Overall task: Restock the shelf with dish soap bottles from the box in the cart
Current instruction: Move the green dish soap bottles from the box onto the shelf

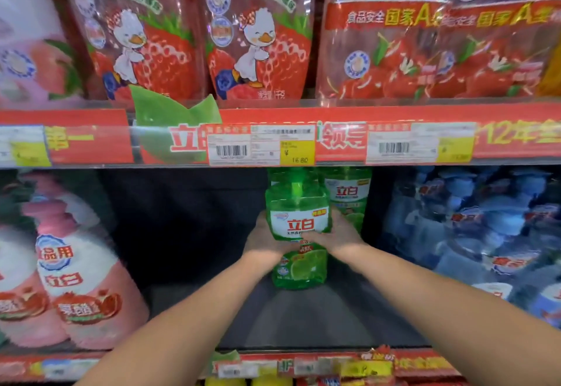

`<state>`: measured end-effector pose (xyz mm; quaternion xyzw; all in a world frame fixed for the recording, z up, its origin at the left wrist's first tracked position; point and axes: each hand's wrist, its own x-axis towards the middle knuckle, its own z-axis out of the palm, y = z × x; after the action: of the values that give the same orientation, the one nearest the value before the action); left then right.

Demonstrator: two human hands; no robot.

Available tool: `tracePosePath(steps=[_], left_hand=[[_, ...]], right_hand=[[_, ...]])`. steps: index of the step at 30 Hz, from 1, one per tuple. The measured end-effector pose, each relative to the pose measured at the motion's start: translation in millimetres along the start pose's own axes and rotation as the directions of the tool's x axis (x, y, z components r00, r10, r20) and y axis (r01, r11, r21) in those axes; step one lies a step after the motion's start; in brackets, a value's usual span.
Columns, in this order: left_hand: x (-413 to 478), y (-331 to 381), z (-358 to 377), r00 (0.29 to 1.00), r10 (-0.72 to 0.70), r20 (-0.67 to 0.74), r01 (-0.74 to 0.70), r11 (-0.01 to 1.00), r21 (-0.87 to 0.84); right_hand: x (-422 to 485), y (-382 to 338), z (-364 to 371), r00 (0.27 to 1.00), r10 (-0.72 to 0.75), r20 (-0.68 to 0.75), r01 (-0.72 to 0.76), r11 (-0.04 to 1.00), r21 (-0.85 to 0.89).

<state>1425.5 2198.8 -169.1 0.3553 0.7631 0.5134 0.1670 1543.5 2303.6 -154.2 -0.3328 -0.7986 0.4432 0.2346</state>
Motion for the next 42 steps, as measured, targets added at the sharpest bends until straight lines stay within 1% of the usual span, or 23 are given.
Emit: tracePosePath(steps=[4,8,12,17,24,26,28,29,31,33,34,35,36,37,38,39,42], left_hand=[[13.1,-2.7,-1.2,0.999,0.043,0.021,-0.044,0.999,0.029],[23.1,-9.0,-7.8,0.994,0.072,0.081,-0.076,0.996,0.054],[30.3,-15.4,-12.8,0.988,0.117,0.100,-0.125,0.989,0.076],[38.1,-21.2,-11.5,0.980,0.185,0.078,-0.191,0.978,0.086],[48.7,-23.5,-10.3,0.965,0.240,0.108,-0.250,0.963,0.099],[50.5,-22.9,-10.1,0.965,0.230,0.123,-0.242,0.965,0.098],[51.6,-22.5,-11.2,0.966,0.217,0.140,-0.232,0.967,0.103],[51.8,-22.4,-12.5,0.968,0.208,0.143,-0.227,0.966,0.128],[49.8,-21.3,-17.6,0.972,0.182,0.148,-0.213,0.947,0.239],[44.6,-20.2,-25.7,0.979,0.122,0.166,-0.180,0.897,0.404],[40.6,-20.4,-30.0,0.981,0.095,0.169,-0.172,0.834,0.524],[35.4,-20.8,-33.7,0.980,0.100,0.171,-0.189,0.733,0.654],[30.2,-21.7,-36.1,0.974,0.135,0.179,-0.224,0.610,0.760],[25.3,-23.0,-37.7,0.964,0.175,0.199,-0.261,0.503,0.824],[21.1,-24.2,-39.1,0.955,0.197,0.222,-0.289,0.436,0.852],[17.2,-24.8,-40.6,0.950,0.193,0.244,-0.304,0.403,0.863],[2.7,-25.2,-45.8,0.945,0.141,0.296,-0.327,0.357,0.875]], right_hand=[[13.8,6.9,1.1,1.000,0.027,-0.003,-0.027,0.998,0.058],[20.8,7.9,1.6,0.999,-0.033,0.023,0.033,0.999,0.003],[25.5,12.9,3.7,1.000,-0.024,0.018,0.025,0.998,-0.059],[32.5,15.2,5.3,0.998,-0.055,0.015,0.056,0.998,-0.041],[39.3,13.0,6.8,0.999,-0.043,0.028,0.045,0.997,-0.061],[40.1,10.6,7.3,0.999,-0.040,0.025,0.042,0.994,-0.097],[39.5,8.1,7.1,0.999,-0.028,0.027,0.032,0.984,-0.173],[38.6,6.6,6.7,0.999,-0.019,0.029,0.025,0.975,-0.223],[34.4,3.2,4.7,1.000,0.003,0.025,0.006,0.940,-0.342],[26.4,-1.8,2.4,1.000,0.023,0.005,-0.017,0.868,-0.496],[21.2,-4.5,1.8,1.000,0.030,-0.006,-0.027,0.807,-0.590],[15.4,-7.0,1.7,0.999,0.031,-0.019,-0.036,0.723,-0.690],[10.0,-8.9,1.9,0.999,0.030,-0.031,-0.043,0.622,-0.782],[4.8,-10.2,2.5,0.999,0.029,-0.037,-0.047,0.527,-0.849],[-0.2,-10.9,3.5,0.999,0.032,-0.035,-0.046,0.462,-0.886],[-4.9,-11.3,4.4,0.999,0.043,-0.023,-0.039,0.426,-0.904],[-20.9,-11.8,7.7,0.996,0.078,0.035,0.003,0.372,-0.928]])
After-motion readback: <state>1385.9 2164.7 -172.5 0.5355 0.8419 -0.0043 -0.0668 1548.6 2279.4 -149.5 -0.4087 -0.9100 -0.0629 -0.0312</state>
